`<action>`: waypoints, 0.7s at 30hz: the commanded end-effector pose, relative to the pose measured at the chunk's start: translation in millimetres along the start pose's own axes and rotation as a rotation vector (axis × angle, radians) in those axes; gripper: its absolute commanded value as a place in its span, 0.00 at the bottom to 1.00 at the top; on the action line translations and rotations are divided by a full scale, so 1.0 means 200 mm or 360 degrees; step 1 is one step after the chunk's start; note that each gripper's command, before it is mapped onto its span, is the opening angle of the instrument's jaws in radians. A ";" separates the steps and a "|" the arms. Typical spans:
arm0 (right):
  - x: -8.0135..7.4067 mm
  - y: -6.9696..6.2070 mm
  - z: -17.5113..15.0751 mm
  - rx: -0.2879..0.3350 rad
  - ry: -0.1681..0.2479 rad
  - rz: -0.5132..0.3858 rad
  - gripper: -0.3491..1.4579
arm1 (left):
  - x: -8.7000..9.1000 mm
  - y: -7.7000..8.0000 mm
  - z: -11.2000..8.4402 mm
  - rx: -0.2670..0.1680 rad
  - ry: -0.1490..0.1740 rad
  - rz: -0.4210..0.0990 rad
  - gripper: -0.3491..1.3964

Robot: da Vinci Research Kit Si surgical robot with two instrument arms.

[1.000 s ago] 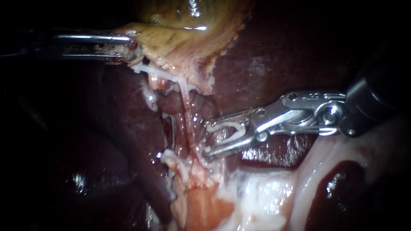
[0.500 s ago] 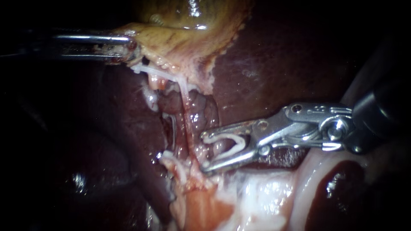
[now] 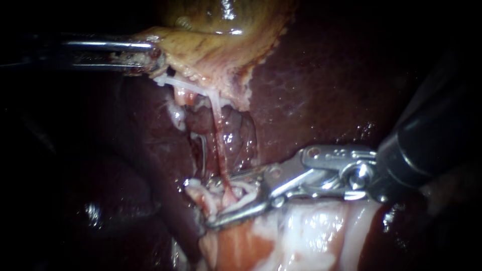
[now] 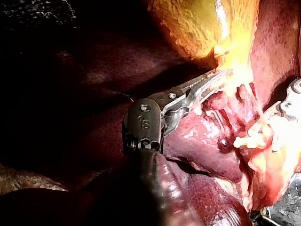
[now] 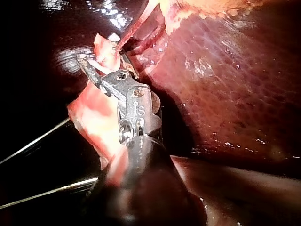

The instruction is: Clipping first clip right tube

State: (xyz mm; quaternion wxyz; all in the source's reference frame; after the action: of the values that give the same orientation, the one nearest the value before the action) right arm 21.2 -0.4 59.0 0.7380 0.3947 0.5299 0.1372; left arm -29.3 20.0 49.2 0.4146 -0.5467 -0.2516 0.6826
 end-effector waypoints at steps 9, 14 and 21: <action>0.007 -0.007 0.000 0.0082 0.0087 0.0051 0.47 | 0.000 0.000 0.000 0.0001 0.0000 0.0000 0.00; 0.013 -0.014 0.000 0.0148 0.0129 0.0084 0.47 | 0.000 0.000 0.000 0.0001 0.0000 0.0000 0.00; 0.018 -0.021 0.001 0.0201 0.0160 0.0108 0.46 | 0.000 0.000 0.000 0.0001 0.0000 0.0000 0.00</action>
State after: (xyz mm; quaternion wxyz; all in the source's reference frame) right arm 21.9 -0.8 53.5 0.6786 0.4505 0.5609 0.1481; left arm -29.3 20.0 49.2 0.4147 -0.5466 -0.2515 0.6827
